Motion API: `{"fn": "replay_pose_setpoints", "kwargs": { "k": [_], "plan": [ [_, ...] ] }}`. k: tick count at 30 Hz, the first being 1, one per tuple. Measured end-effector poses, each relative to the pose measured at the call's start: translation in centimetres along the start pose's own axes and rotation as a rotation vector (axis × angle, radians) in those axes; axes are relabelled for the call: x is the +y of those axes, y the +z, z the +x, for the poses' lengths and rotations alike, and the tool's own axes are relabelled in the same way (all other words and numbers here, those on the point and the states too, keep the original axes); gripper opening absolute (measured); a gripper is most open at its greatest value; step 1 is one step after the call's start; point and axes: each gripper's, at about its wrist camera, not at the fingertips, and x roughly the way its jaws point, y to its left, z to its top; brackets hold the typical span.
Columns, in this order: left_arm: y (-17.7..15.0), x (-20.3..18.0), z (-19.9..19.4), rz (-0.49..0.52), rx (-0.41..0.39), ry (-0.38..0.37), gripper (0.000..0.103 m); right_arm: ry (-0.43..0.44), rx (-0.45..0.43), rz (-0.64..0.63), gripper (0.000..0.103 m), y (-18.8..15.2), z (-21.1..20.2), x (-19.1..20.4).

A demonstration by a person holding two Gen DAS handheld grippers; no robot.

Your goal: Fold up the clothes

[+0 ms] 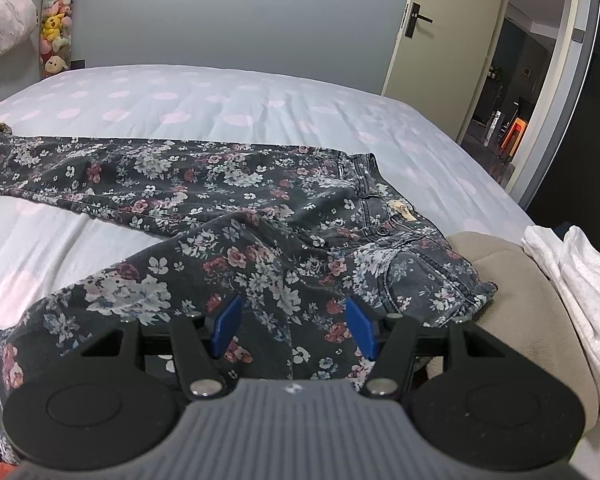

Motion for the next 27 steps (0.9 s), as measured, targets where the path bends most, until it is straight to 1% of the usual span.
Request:
{"fn": "replay_pose_setpoints", "kwargs": {
  "k": [1, 3, 5, 6, 7, 8, 9, 10, 14, 16, 19, 22, 27],
  "plan": [
    [-0.1, 0.2, 0.3, -0.013, 0.012, 0.004, 0.053, 0.001, 0.000, 0.000, 0.061, 0.0, 0.0, 0.0],
    [-0.4, 0.4, 0.9, -0.034, 0.031, -0.010, 0.053, 0.003, 0.000, 0.001, 0.061, 0.0, 0.0, 0.0],
    [-0.5, -0.2, 1.3, -0.005, 0.034, -0.003, 0.048, 0.005, 0.001, 0.002, 0.061, 0.0, 0.0, 0.0],
    [-0.6, -0.7, 1.5, 0.017, 0.034, 0.007, 0.038, 0.006, 0.001, 0.003, 0.061, 0.0, 0.0, -0.1],
    [-0.6, -1.1, 1.7, 0.037, 0.033, 0.017, 0.030, 0.007, 0.001, 0.003, 0.061, 0.0, 0.0, -0.1],
    [-0.6, -1.3, 1.8, 0.052, 0.029, 0.026, 0.026, 0.008, 0.001, 0.003, 0.061, 0.0, 0.0, -0.1],
    [-0.6, -1.6, 1.9, 0.067, 0.026, 0.036, 0.016, 0.009, 0.001, 0.004, 0.061, 0.0, 0.0, -0.1],
    [-0.5, -1.8, 1.9, 0.082, 0.023, 0.045, 0.013, 0.010, 0.001, 0.004, 0.061, 0.0, 0.0, -0.1],
    [1.2, -1.5, -0.1, 0.082, -0.042, 0.040, 0.012, 0.016, 0.001, 0.010, 0.061, 0.0, 0.0, -0.2],
    [2.8, -1.1, -1.8, 0.083, -0.074, 0.022, 0.011, 0.019, 0.002, 0.013, 0.061, 0.1, 0.1, -0.3],
    [5.6, -0.2, -4.2, 0.091, -0.112, 0.037, 0.011, 0.021, 0.003, 0.013, 0.062, 0.1, 0.1, -0.3],
    [8.1, 1.1, -5.8, 0.093, -0.128, 0.072, 0.010, 0.021, -0.001, 0.012, 0.063, 0.1, -0.1, -0.3],
    [11.0, 3.3, -7.8, 0.111, -0.162, 0.190, 0.010, 0.030, -0.007, 0.035, 0.064, 0.0, -0.1, -0.7]
  ]
}}
